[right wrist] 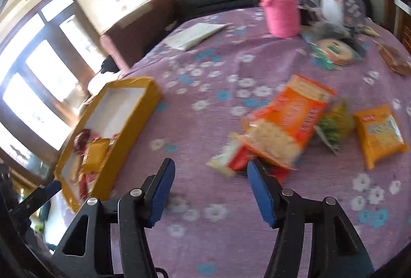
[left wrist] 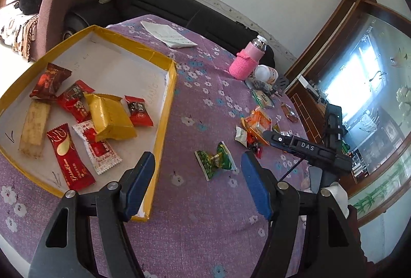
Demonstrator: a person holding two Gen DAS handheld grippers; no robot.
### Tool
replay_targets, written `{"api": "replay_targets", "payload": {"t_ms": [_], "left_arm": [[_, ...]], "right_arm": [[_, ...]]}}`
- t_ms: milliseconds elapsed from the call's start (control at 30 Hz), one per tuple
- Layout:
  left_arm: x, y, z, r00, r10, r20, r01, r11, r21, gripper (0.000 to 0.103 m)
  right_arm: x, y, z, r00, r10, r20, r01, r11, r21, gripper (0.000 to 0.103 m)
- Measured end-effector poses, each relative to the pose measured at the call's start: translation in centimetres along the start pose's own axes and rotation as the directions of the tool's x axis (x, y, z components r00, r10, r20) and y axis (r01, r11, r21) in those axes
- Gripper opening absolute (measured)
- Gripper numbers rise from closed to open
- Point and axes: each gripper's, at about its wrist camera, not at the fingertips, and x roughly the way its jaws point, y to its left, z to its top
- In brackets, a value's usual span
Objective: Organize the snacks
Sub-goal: 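Grasp another red candy with the right tool while the left tool grasps the green snack packet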
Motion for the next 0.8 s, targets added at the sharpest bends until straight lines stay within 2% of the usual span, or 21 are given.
{"api": "replay_targets", "payload": {"t_ms": [100, 200, 300, 367, 400, 467, 633, 700, 800], "left_arm": [[0.7, -1.2, -0.6, 1.000, -0.003, -0.025, 0.004, 0.999, 0.035, 0.069], [1.0, -2.5, -0.7, 1.000, 0.020, -0.022, -0.018, 0.995, 0.098, 0.069], [2.0, -3.6, -0.7, 0.998, 0.049, -0.036, -0.043, 0.984, 0.171, 0.069], [3.1, -3.9, -0.8, 0.997, 0.050, -0.063, -0.037, 0.981, 0.189, 0.069], [3.7, -4.0, -0.8, 0.996, 0.052, -0.074, -0.036, 0.980, 0.196, 0.069], [4.7, -4.4, -0.8, 0.995, 0.048, -0.093, -0.028, 0.976, 0.214, 0.069], [6.7, -5.3, -0.7, 0.990, 0.052, -0.130, -0.016, 0.964, 0.264, 0.069], [7.6, -5.6, -0.5, 0.988, 0.073, -0.139, -0.029, 0.956, 0.291, 0.069], [9.0, -5.8, -0.4, 0.982, 0.089, -0.166, -0.030, 0.945, 0.325, 0.069]], "right_arm": [[0.9, -0.7, -0.1, 1.000, 0.007, 0.002, -0.007, 1.000, 0.020, 0.061], [1.7, -0.7, -0.1, 0.993, -0.119, 0.025, 0.118, 0.993, 0.007, 0.061], [2.7, 0.0, -0.8, 0.985, -0.166, 0.042, 0.169, 0.984, -0.061, 0.061], [3.3, -0.4, -1.3, 0.989, -0.144, 0.039, 0.146, 0.986, -0.082, 0.065], [3.4, -0.6, -1.4, 0.991, -0.127, 0.050, 0.131, 0.988, -0.083, 0.072], [3.8, -1.0, -1.4, 0.994, -0.096, 0.049, 0.100, 0.993, -0.068, 0.074], [3.7, -1.5, -1.8, 1.000, 0.007, -0.011, -0.008, 0.995, -0.097, 0.074], [3.6, -1.0, -2.2, 1.000, -0.002, -0.027, -0.002, 0.989, -0.147, 0.067], [3.8, -0.4, -2.4, 0.999, -0.027, -0.028, 0.021, 0.979, -0.204, 0.065]]}}
